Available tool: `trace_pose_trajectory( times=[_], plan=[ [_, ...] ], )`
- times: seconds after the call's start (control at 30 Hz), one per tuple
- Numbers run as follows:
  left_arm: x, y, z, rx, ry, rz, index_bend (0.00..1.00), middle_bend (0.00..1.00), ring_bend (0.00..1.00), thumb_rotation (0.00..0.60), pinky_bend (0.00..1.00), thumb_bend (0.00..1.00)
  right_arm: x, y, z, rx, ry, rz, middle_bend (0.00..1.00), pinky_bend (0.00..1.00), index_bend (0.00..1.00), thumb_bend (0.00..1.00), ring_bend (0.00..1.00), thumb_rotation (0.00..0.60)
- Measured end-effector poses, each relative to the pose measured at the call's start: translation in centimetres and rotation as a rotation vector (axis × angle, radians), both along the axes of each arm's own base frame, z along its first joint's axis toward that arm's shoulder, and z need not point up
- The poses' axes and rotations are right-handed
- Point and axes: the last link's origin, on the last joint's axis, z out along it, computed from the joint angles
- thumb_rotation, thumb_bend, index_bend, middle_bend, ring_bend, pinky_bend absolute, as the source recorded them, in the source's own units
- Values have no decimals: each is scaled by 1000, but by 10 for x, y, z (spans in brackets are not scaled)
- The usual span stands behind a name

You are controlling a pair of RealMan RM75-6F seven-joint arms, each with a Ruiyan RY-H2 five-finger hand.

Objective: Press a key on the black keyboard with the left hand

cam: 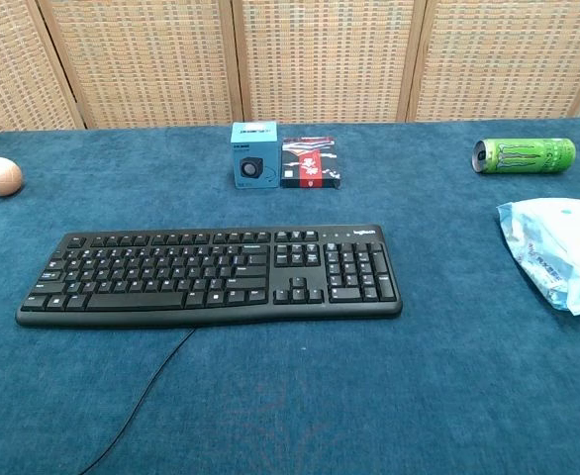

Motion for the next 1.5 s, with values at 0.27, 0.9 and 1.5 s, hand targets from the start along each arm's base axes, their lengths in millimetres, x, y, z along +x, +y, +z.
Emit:
trace_pose_trajectory(
  times=[0.27, 0.9, 1.5],
  plan=[
    [0, 0, -1, -12, -3, 4, 0, 0, 0, 600, 0, 0, 0, 0, 0, -4, 0, -3, 0, 0, 0, 0, 0, 600],
    [14, 35, -55, -208, -80, -7, 0, 887, 848, 600, 721, 757, -2, -3, 4, -2, -34, -11, 0, 0, 0, 0, 0, 600],
    [24, 73, -135, -541, -201, 246, 0, 897, 859, 600, 737, 777, -6, -7, 6, 15, -60, -23, 0, 0, 0, 0, 0, 600]
  ],
)
